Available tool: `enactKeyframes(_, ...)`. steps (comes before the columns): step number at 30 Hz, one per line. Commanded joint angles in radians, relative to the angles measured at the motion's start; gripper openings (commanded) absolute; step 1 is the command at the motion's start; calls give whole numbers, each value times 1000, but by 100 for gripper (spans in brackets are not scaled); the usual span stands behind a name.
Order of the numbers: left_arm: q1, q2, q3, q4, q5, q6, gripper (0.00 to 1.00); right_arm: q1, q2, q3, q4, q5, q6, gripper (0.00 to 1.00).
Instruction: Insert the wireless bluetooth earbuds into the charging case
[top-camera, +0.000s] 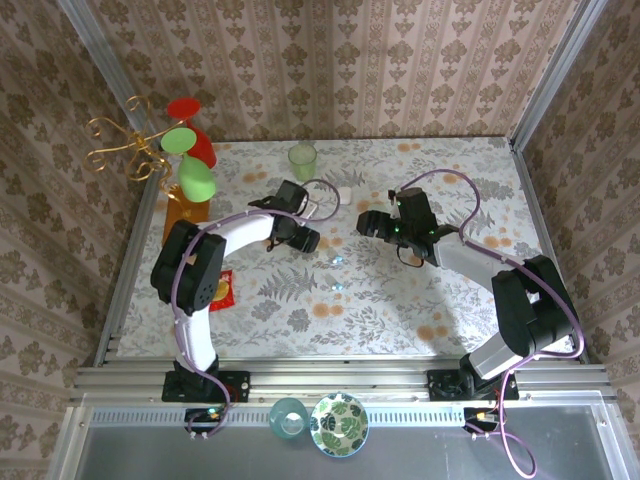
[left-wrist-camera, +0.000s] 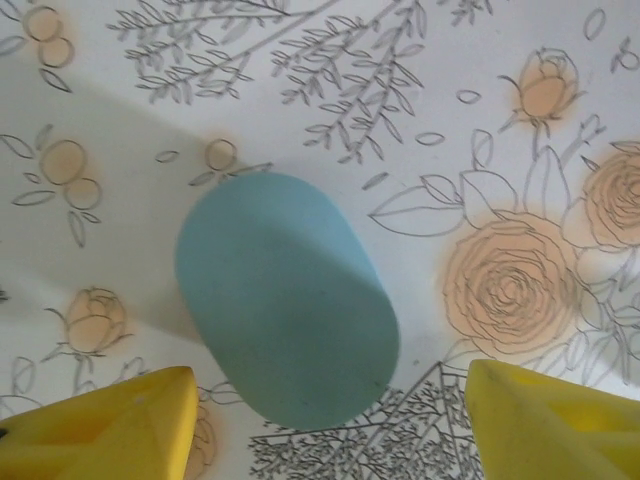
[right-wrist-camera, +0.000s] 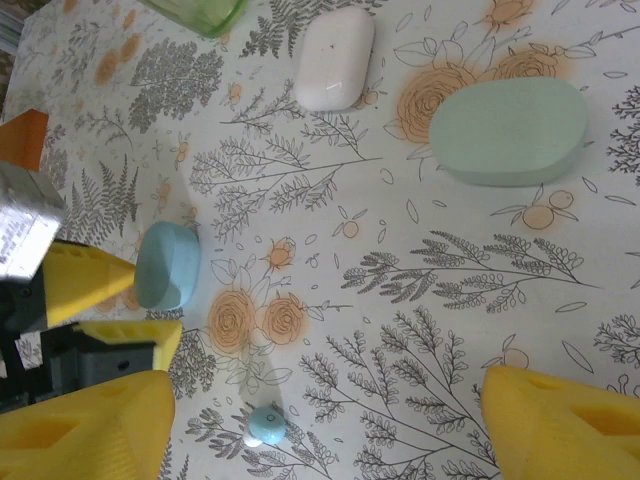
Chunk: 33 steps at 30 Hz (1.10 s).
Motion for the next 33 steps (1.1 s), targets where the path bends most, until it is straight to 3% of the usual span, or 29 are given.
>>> enactKeyframes(1, 30, -23, 4, 22, 3, 38, 67, 0, -13, -19, 6, -6, -9, 81)
enactKeyframes(9, 33, 27, 32, 42, 88, 69, 56, -1, -18, -27, 6, -1, -8, 81)
enactKeyframes(16, 22, 54, 35, 79, 106, 66, 51, -1, -18, -22, 5, -9, -5, 81)
enactKeyframes(18, 22, 60, 41, 80, 101, 66, 43, -1, -23, -21, 4, -12, -4, 81)
enactKeyframes(21, 22, 58, 36, 89, 95, 77, 40, -1, -37, -23, 2, -18, -3, 81)
enactKeyframes(27, 14, -32, -58, 190, 126, 152, 36, -1, -78, -27, -11, -52, 15, 80)
enactKeyframes(33, 16, -162, -174, 295, 242, 237, 35, -3, -105, -16, -21, -144, 60, 80)
